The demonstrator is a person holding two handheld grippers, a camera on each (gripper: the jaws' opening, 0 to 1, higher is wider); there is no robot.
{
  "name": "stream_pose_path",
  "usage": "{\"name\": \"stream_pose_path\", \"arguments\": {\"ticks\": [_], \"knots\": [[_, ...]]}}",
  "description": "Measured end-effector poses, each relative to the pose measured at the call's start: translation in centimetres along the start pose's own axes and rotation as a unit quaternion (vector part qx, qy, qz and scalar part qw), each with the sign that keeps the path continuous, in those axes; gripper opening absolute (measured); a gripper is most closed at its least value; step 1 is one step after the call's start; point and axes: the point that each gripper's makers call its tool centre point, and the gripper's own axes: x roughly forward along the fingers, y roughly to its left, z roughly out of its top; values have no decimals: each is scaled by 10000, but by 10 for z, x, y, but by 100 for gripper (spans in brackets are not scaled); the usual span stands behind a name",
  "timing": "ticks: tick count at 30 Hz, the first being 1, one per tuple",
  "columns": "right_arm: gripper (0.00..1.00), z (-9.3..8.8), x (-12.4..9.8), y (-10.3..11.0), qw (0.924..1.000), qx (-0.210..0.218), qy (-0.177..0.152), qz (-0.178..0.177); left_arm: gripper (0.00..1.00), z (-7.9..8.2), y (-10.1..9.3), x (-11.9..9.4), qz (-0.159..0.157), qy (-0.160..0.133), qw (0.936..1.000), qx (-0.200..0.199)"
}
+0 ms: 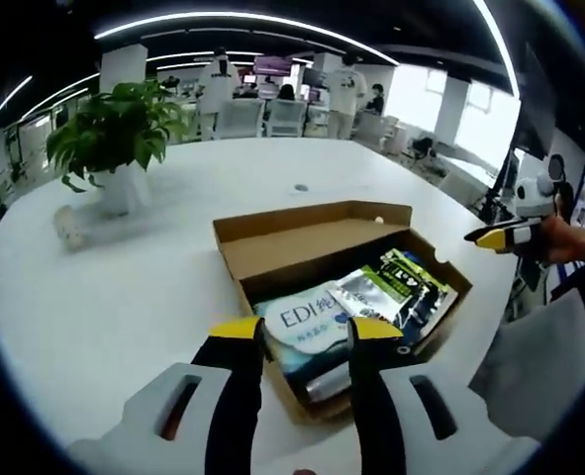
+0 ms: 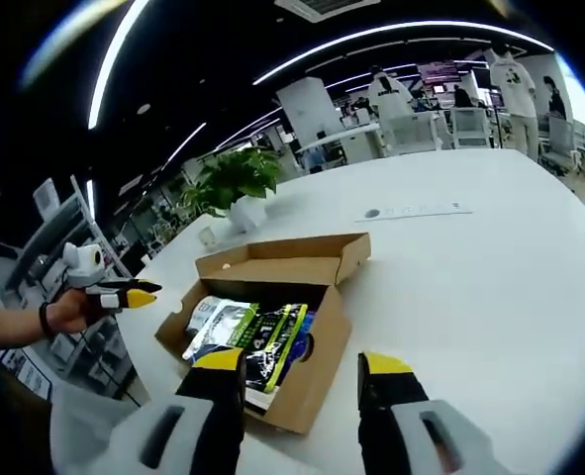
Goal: Operate the shoe box by opening the lid, removing the specified soft item, and placing it in the target area until the item is outside and the box remains undamaged.
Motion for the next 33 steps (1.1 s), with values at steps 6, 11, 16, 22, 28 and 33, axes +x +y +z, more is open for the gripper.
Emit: {"name": "stream_pose_path", "arguments": {"ticks": [6, 11, 16, 22, 28, 33], "knots": [[42, -7, 0, 2, 10000, -2, 62, 1, 32, -6, -7, 3, -83, 22, 9999, -58], [42, -15, 0, 8, 9999, 89, 127, 40, 31, -9, -12, 5, -147, 35, 9998, -144], [42, -19, 2, 18, 9996, -39, 212, 153, 31, -13, -22, 8, -206, 91, 9996, -145], [42, -14, 2, 19, 9996, -105, 171, 181, 31, -12, -29, 9, -236, 84, 9997, -61], [42, -11, 3, 23, 9995, -151, 152, 236, 33, -11, -36, 8, -303, 70, 9994, -123], [42, -11, 2, 28, 9993, -200, 148, 272, 34, -11, -45, 5, -361, 0, 9992, -184]]}}
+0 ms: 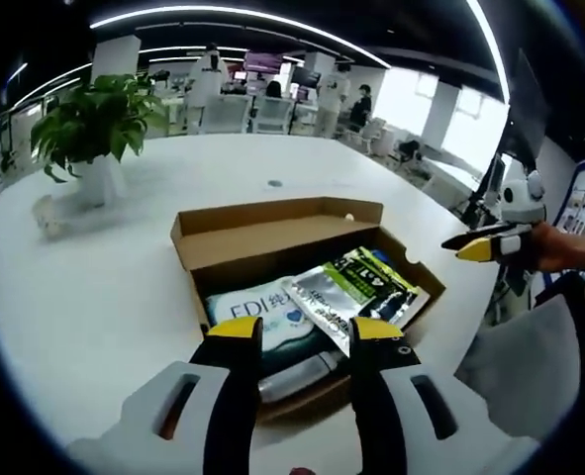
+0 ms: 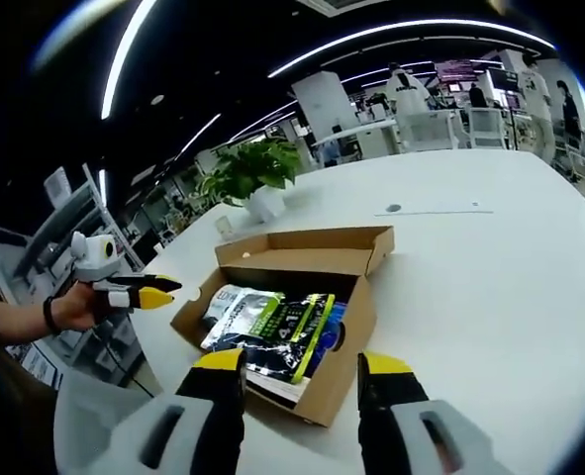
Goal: Operate the shoe box by opening the lid, removing the specified soft item, and placing it in the target area until the item is outside and the box remains undamaged.
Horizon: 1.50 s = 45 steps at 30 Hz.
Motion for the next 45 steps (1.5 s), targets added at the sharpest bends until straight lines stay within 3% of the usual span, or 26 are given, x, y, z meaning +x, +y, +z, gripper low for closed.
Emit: {"name": "stream_pose_path", "arguments": {"ticks": [11, 16, 22, 25, 30, 39, 45], "knots": [[43, -7, -5, 10, 9999, -70, -84, 26, 35, -11, -20, 4, -138, 177, 9997, -71], [43, -13, -9, 8, 10000, -62, -64, 2, 34, -31, -26, 16, -141, 580, 9980, -214], [42, -20, -12, 4, 9999, 67, -63, -43, 34, -41, -40, 34, -299, 787, 9928, -855], [42, -24, -14, 3, 9999, 127, -54, -80, 32, -46, -33, 43, -82, 960, 9922, -787], [42, -31, -16, 1, 9998, 172, 3, -117, 31, -43, -36, 54, -92, 1044, 9904, -905], [42, -33, -20, -1, 9995, 261, -26, -162, 25, -52, -35, 71, -12, 1404, 9844, -1055], [41, -36, -21, -3, 9994, 284, 10, -187, 16, -53, -28, 71, 124, 1541, 9817, -1108]]}}
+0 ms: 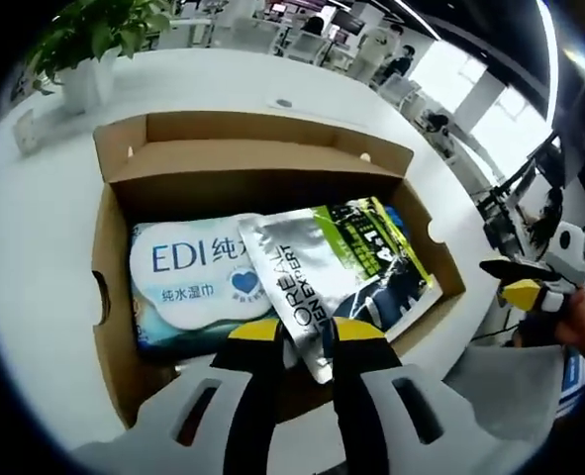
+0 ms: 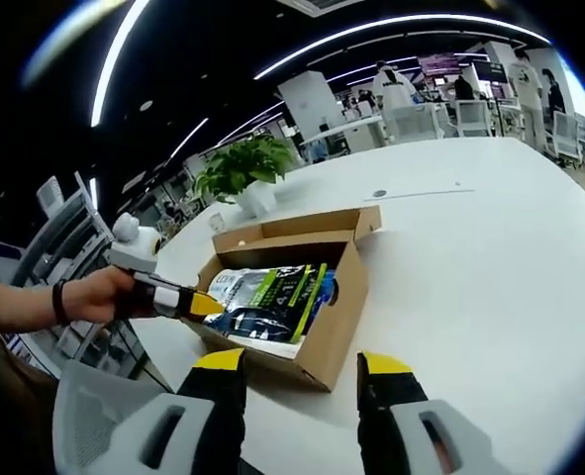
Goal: Operate the shoe box by opening the lid, removing the specified soft item, and placing it in the target area until the item is outside and the box remains undamaged.
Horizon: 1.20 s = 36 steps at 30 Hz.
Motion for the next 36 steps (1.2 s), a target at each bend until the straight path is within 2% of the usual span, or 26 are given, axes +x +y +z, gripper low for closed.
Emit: {"name": "stream_pose_path", "arguments": {"ticks": [5, 7, 10, 17, 26, 36], "knots": [[40, -2, 2, 1, 10000, -67, 56, -2, 5, 3, 6, 0, 76, -56, 10000, 28], [40, -1, 4, 3, 9999, -80, 81, 24, 4, 3, 5, -1, 66, -54, 9999, 73], [40, 5, 8, 7, 9999, -95, 82, 91, 2, 3, 4, -1, 87, -71, 9997, 201], [39, 18, 21, 20, 9992, -300, 123, 229, 1, -3, 12, -3, 164, -27, 9997, 164], [39, 23, 43, 38, 9974, -506, 302, 425, 1, -4, 17, -4, 171, -45, 9998, 82], [39, 26, 68, 40, 9952, -665, 579, 423, 1, -6, 18, -3, 139, -47, 9999, 46]]}}
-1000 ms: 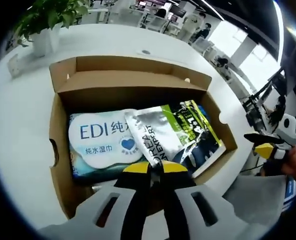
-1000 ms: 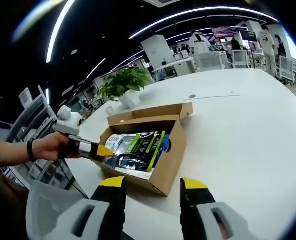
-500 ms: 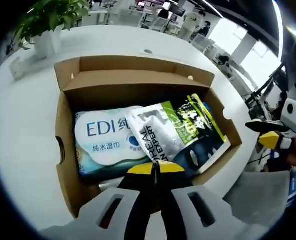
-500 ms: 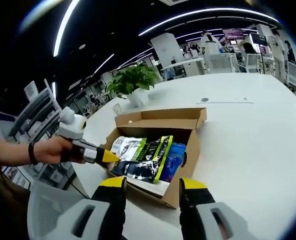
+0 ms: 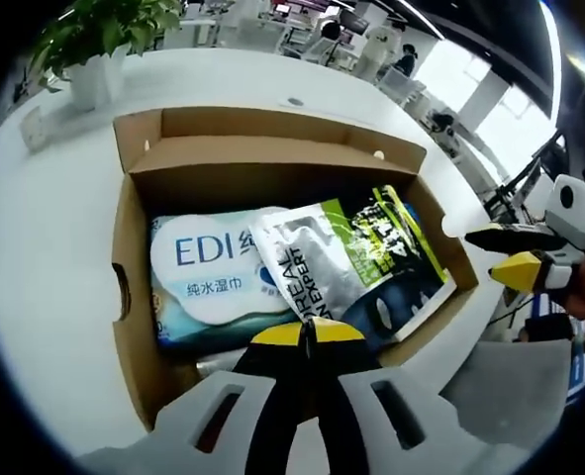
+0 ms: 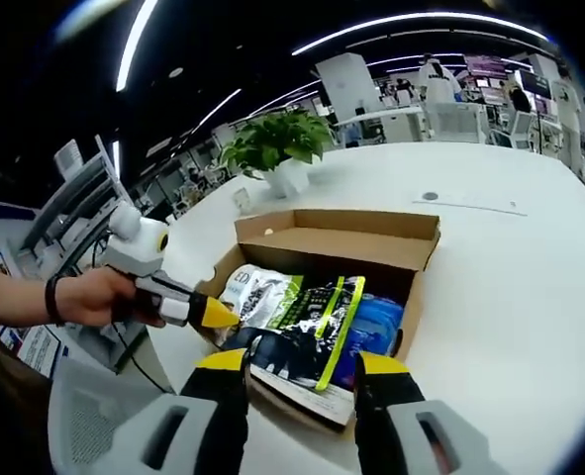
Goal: Operate the shoe box by opening the lid, removing the specified soft item, and placing it in the target area until the item is outside and the box remains undamaged.
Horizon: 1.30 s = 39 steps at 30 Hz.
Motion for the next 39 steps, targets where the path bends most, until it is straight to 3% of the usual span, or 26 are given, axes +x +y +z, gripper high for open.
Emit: {"name": "stream_pose_path", "arguments": {"ticks": [18, 27, 30, 33, 36, 39], "knots": [[38, 1, 36, -10, 9981, -133, 582, -147, 0, -3, 0, 2, -38, 67, 9999, 66], [37, -8, 49, -16, 9956, -94, 912, -195, 0, -3, 1, 3, -46, 76, 9999, 54], [29, -8, 51, -12, 9954, 20, 950, -102, 0, -3, 1, 3, -50, 72, 10000, 42], [29, -10, 54, -12, 9952, -6, 976, -95, 0, -3, 1, 4, -55, 84, 9999, 38], [24, -9, 54, -18, 9949, 162, 979, -189, 0, -3, 1, 4, -60, 87, 9999, 14], [14, -4, 51, -18, 9935, 793, 788, -218, 0, -4, 1, 4, -50, 70, 10000, -6]]}}
